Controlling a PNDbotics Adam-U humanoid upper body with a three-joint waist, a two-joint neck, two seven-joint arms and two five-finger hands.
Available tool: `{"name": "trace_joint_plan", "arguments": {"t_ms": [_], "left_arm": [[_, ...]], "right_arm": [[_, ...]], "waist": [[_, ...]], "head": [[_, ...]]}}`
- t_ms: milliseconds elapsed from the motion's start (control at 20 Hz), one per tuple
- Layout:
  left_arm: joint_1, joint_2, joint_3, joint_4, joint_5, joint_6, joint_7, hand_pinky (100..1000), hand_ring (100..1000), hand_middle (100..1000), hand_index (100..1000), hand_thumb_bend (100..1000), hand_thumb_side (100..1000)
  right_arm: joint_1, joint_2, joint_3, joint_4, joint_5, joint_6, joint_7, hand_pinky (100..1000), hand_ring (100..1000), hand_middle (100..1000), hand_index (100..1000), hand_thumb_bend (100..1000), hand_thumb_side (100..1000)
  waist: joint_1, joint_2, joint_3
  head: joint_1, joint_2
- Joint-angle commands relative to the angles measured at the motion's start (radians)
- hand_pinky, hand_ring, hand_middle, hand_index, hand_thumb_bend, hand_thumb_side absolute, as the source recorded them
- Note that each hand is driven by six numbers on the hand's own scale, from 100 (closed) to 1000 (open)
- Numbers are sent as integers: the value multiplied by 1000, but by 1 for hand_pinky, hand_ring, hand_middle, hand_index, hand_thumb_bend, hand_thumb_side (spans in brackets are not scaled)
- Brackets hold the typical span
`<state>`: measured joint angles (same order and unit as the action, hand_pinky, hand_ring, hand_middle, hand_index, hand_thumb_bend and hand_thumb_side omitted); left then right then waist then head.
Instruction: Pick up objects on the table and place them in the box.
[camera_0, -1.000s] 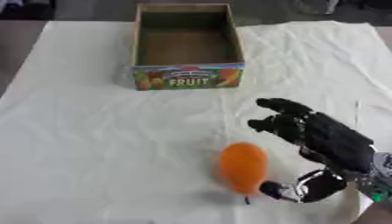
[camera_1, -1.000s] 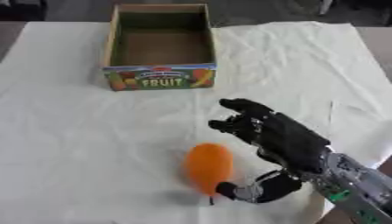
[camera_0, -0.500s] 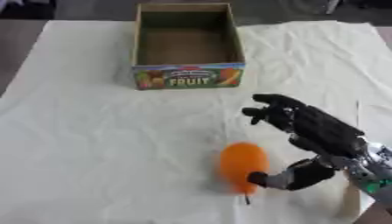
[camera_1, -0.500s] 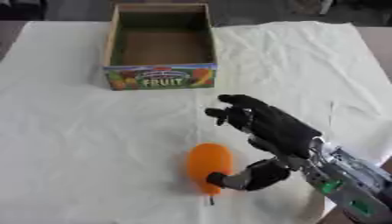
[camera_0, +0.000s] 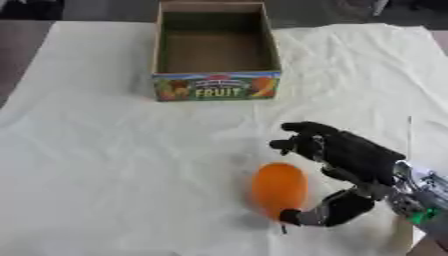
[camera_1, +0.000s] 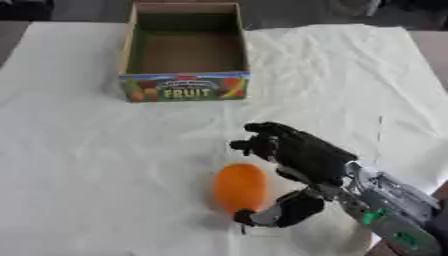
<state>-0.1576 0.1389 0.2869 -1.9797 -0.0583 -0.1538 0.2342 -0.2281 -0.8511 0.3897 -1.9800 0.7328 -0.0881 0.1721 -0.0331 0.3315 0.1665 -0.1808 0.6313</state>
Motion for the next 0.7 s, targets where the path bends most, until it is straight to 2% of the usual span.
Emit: {"name": "trace_joint_plan", "arguments": {"t_ms": [50, 350, 450, 500, 700], "left_arm": [[-8, 6, -3, -20, 2, -1, -1, 319, 384, 640, 709, 100, 684], [-9, 3, -5, -20, 3, 0, -3, 319, 384, 641, 708, 100, 685], [-10, 1, -5, -20, 4, -1, -3, 319, 384, 641, 707, 100, 685], [-10, 1, -5, -20, 4, -1, -3, 319, 384, 641, 707, 100, 685], [-9, -2, -5, -20, 4, 1, -3, 318, 384, 641, 706, 100, 685]], "right_arm": [[0, -39, -9, -20, 22, 14, 17, 957, 1000, 695, 934, 520, 827], [12, -47, 5, -20, 62, 52, 31, 942, 1000, 666, 895, 462, 817], [16, -47, 18, -20, 74, 53, 49, 941, 1000, 663, 888, 497, 782], [17, -46, 25, -20, 79, 51, 62, 941, 1000, 662, 886, 462, 812], [21, -42, 47, -20, 80, 47, 103, 934, 1000, 628, 857, 431, 800]], "waist": [[0, -14, 2], [-1, -11, 5], [0, -10, 8], [1, -9, 9], [2, -6, 13]], "head": [[-6, -3], [-9, -7], [-11, -7], [-12, -7], [-15, -6]]}}
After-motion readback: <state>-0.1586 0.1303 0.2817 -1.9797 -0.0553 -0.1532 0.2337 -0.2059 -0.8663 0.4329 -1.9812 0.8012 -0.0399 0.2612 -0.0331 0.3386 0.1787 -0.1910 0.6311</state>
